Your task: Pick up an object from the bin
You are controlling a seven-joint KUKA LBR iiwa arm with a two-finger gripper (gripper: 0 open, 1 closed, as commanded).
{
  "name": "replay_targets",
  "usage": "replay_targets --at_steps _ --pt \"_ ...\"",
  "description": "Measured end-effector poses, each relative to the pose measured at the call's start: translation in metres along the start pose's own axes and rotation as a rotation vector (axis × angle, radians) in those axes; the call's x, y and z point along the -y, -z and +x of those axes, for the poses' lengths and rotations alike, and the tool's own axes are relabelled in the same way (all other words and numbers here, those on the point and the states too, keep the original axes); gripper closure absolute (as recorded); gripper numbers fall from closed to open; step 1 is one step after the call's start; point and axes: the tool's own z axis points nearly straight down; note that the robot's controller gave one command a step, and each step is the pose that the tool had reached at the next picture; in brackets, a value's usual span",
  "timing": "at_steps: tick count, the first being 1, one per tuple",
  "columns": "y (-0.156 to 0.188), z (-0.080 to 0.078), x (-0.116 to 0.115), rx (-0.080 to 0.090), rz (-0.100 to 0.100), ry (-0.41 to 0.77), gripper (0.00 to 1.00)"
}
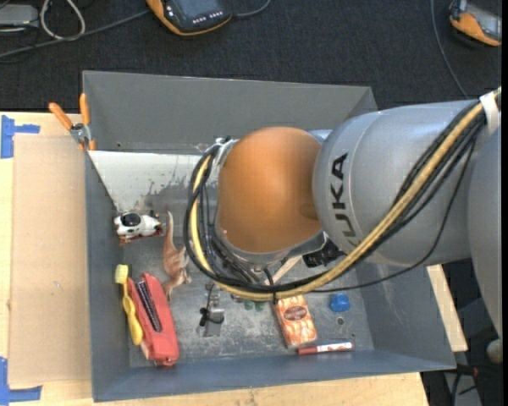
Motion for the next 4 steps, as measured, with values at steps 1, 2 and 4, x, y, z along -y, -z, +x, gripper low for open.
replay_targets --at_steps 1,2,4 --pt "0.004 -0.002 0.001 0.007 -0.001 -0.006 0.0" --pt "0.047 0.004 0.023 0.006 -0.001 -0.001 0.0" --pt "0.012 -0.047 -0.022 0.007 -0.003 0.095 0.0"
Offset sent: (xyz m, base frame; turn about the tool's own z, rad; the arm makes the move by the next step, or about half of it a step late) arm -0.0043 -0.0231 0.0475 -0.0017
